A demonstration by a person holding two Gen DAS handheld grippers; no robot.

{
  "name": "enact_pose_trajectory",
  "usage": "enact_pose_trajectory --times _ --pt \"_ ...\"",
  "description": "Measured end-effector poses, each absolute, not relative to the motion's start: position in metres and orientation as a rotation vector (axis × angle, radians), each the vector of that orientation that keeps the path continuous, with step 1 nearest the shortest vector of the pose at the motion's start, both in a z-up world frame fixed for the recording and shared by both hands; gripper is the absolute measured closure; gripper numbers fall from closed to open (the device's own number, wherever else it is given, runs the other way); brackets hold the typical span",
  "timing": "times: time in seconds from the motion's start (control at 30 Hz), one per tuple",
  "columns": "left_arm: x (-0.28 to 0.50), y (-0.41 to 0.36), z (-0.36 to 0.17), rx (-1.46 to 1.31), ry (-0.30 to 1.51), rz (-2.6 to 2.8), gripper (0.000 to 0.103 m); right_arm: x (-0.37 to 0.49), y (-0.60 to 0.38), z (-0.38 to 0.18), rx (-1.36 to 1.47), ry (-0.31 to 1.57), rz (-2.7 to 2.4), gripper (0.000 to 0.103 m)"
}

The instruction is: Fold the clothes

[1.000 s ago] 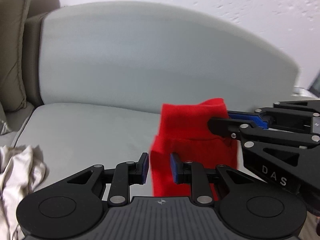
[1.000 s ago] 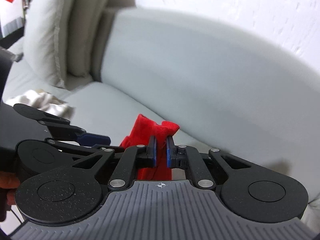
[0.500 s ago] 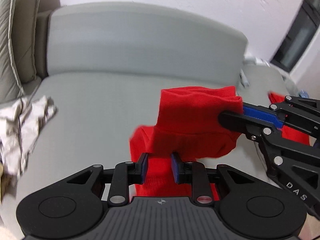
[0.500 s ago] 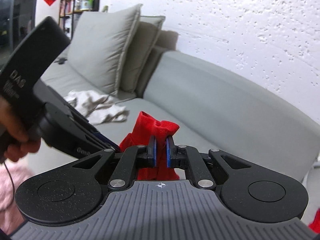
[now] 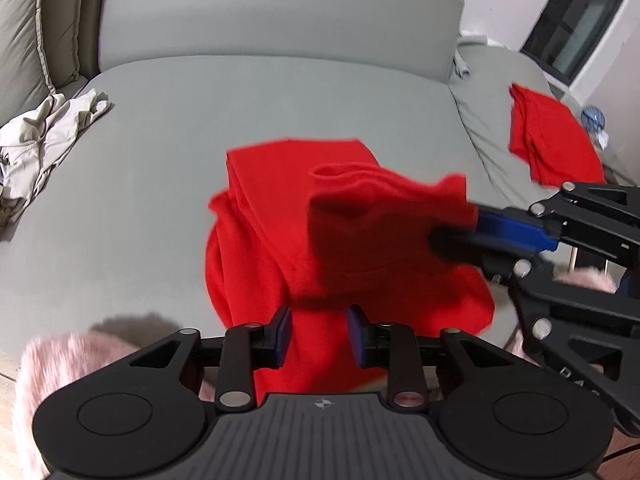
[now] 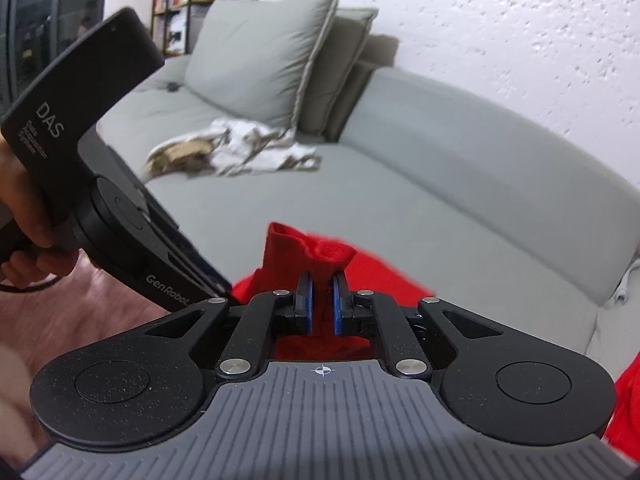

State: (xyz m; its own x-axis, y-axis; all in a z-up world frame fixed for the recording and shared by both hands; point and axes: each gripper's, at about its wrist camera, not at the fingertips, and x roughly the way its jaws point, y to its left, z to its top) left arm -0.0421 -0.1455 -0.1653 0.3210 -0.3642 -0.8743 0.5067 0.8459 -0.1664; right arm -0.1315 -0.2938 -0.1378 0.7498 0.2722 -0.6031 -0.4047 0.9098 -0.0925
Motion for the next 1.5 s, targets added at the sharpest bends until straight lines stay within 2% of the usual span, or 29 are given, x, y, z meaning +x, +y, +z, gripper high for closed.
enact_pose_trajectory --times 0.03,0.1,0.13,0.3,0.37,0.4,0.5,0.53,0.57,0.63,0.77,0.8,0.83,1.0,1.13,1.27,1.5 --pt "-0.043 -0.145 -0.167 0.154 1.116 -0.575 0.073 -0.138 -0.293 -0.141 -0.231 0.644 0.379 0.074" --pt "-0.051 -0.14 -0.169 0.179 1.17 -0.579 0.072 -0.158 -0.287 -0.145 -0.29 0.673 0.384 0.068" --pt "-0.054 -0.135 -0.168 0.191 1.193 -0.592 0.072 -0.167 -0.286 -0.144 -0.313 0.672 0.379 0.062" --pt "-0.063 -0.114 -0.158 0.226 1.223 -0.641 0.069 -0.196 -0.288 -0.13 -0.396 0.648 0.357 0.059" --pt "-0.06 -0.106 -0.149 0.21 1.194 -0.66 0.068 -0.199 -0.293 -0.122 -0.379 0.651 0.346 0.051" --pt "-0.055 -0.105 -0.144 0.217 1.164 -0.664 0.068 -0.195 -0.295 -0.119 -0.36 0.652 0.34 0.05" --pt "-0.039 -0.106 -0.13 0.242 1.085 -0.661 0.07 -0.177 -0.302 -0.114 -0.269 0.694 0.316 0.053" --pt "-0.033 -0.111 -0.126 0.243 1.067 -0.66 0.07 -0.173 -0.303 -0.114 -0.243 0.71 0.315 0.059" --pt "-0.026 -0.116 -0.122 0.245 1.049 -0.659 0.071 -0.158 -0.305 -0.115 -0.173 0.755 0.309 0.072" --pt "-0.005 -0.134 -0.116 0.26 1.011 -0.671 0.071 -0.135 -0.306 -0.118 -0.061 0.818 0.3 0.082" --pt "0.015 -0.166 -0.133 0.288 1.039 -0.681 0.079 -0.098 -0.301 -0.128 0.048 0.882 0.251 0.08" --pt "0.019 -0.173 -0.137 0.293 1.047 -0.682 0.088 -0.088 -0.301 -0.131 0.071 0.901 0.241 0.079" --pt "0.022 -0.174 -0.146 0.273 1.072 -0.674 0.089 -0.085 -0.301 -0.135 0.087 0.917 0.236 0.077" --pt "0.009 -0.173 -0.215 0.215 1.216 -0.603 0.089 -0.071 -0.297 -0.196 0.085 1.106 0.206 0.075" --pt "-0.019 -0.174 -0.228 0.263 1.198 -0.602 0.088 -0.093 -0.29 -0.226 0.007 1.136 0.229 0.078" --pt "-0.028 -0.157 -0.21 0.216 1.215 -0.596 0.084 -0.1 -0.293 -0.209 -0.005 1.127 0.199 0.076" --pt "-0.027 -0.147 -0.193 0.153 1.132 -0.639 0.084 -0.105 -0.312 -0.18 0.048 1.059 0.144 0.076"
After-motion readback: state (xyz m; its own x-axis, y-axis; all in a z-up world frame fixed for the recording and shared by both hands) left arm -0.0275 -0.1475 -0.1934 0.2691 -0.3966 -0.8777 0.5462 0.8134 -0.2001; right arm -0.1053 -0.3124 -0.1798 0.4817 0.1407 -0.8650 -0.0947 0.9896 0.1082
